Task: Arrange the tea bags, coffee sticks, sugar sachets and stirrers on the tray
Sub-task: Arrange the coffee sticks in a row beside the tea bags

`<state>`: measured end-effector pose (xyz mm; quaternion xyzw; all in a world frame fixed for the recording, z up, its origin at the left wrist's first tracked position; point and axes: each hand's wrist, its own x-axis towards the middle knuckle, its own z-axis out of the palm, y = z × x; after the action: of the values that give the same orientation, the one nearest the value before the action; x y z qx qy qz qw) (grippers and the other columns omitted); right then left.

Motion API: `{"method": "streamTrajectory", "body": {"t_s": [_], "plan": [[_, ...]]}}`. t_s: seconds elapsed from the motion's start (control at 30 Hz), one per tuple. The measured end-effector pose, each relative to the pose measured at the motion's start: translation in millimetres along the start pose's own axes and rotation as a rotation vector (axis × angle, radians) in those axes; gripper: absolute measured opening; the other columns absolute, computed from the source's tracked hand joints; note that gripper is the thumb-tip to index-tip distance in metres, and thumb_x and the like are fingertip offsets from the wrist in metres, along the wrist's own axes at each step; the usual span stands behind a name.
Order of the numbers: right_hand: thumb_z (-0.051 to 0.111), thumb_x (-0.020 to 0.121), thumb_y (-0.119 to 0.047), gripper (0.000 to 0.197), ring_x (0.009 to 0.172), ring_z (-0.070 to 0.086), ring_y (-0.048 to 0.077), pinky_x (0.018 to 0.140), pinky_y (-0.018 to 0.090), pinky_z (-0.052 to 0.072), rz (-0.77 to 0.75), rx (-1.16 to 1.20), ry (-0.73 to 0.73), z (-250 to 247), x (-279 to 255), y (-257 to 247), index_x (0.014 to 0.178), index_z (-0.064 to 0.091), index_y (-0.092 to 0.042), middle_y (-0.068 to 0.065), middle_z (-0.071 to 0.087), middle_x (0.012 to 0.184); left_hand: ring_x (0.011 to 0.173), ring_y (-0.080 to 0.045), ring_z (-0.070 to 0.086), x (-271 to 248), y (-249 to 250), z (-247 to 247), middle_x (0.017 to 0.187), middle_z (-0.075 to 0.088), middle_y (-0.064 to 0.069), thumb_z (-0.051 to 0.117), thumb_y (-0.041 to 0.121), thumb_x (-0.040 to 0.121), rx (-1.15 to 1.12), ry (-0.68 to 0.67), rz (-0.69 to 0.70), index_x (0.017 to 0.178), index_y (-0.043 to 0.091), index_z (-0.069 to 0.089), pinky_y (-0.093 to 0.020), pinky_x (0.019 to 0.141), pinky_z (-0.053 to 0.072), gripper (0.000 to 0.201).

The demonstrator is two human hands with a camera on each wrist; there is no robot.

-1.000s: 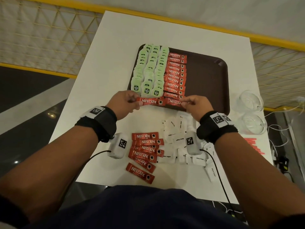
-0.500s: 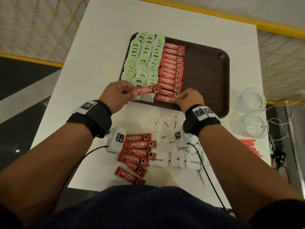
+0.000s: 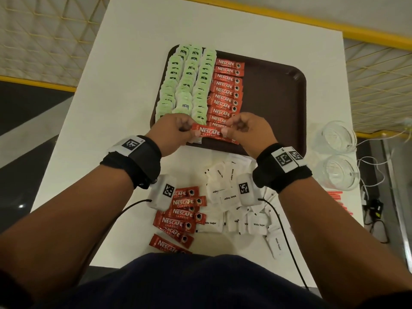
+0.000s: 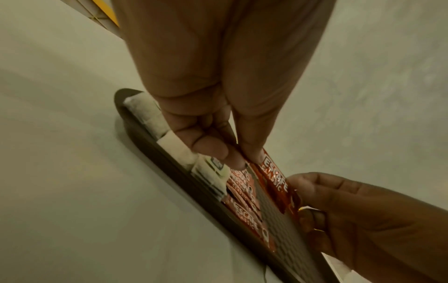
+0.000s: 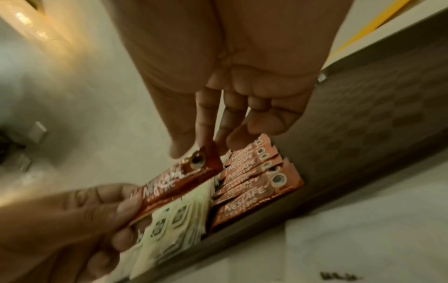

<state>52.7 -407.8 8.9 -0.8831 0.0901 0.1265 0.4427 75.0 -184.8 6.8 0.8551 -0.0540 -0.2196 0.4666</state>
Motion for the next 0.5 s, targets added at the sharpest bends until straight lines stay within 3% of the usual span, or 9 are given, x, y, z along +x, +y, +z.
{"method": "streamTrajectory", "body": {"t_s": [0.07, 0.13, 0.23, 0.33, 0.5], "plan": [[0.074, 0.085, -0.027, 0.01, 0.09, 0.065, 0.014, 0.084, 0.031, 0.054, -0.006, 0.03, 0.0, -1, -2, 3, 0.09, 0.066, -0.024, -0.002, 0.068, 0.093, 0.09, -0.027, 0.068, 3, 3, 4, 0.091, 0.073, -0.007, 0.071, 0.026, 0.089, -0.011, -0.003, 0.015, 0.096, 0.012, 0.068, -0.042, 0.083, 0.057, 0.016], [0.073, 0.086, -0.022, 0.006, 0.084, 0.064, 0.011, 0.079, 0.027, 0.053, -0.002, 0.074, 0.029, -4, -4, 7, 0.086, 0.067, -0.025, -0.002, 0.068, 0.089, 0.089, -0.026, 0.068, 4, 6, 5, 0.091, 0.073, -0.008, 0.071, 0.028, 0.089, -0.024, 0.016, 0.023, 0.097, 0.012, 0.069, -0.042, 0.083, 0.058, 0.018], [0.07, 0.088, -0.021, 0.004, 0.074, 0.059, 0.006, 0.071, 0.021, 0.05, 0.034, 0.11, 0.053, -8, -7, 18, 0.087, 0.068, -0.024, -0.003, 0.067, 0.084, 0.084, -0.019, 0.068, 7, 7, 0, 0.092, 0.073, -0.008, 0.071, 0.027, 0.089, -0.078, 0.09, 0.032, 0.098, 0.013, 0.071, -0.032, 0.078, 0.058, 0.017], [0.069, 0.089, -0.018, 0.004, 0.077, 0.062, 0.006, 0.077, 0.024, 0.052, 0.06, 0.059, 0.017, -9, -8, 30, 0.088, 0.069, -0.021, -0.005, 0.068, 0.084, 0.067, -0.003, 0.063, 9, 5, -10, 0.085, 0.071, -0.006, 0.069, 0.022, 0.091, -0.125, 0.179, 0.034, 0.104, 0.01, 0.071, -0.018, 0.065, 0.054, 0.018], [0.068, 0.09, -0.019, 0.003, 0.076, 0.058, 0.003, 0.08, 0.026, 0.049, 0.074, -0.069, -0.027, -3, -3, 37, 0.089, 0.069, -0.021, -0.011, 0.064, 0.082, 0.076, -0.013, 0.066, 12, 0, -18, 0.088, 0.073, -0.01, 0.068, 0.024, 0.092, -0.134, 0.2, 0.028, 0.107, 0.009, 0.07, -0.026, 0.071, 0.057, 0.022]]}}
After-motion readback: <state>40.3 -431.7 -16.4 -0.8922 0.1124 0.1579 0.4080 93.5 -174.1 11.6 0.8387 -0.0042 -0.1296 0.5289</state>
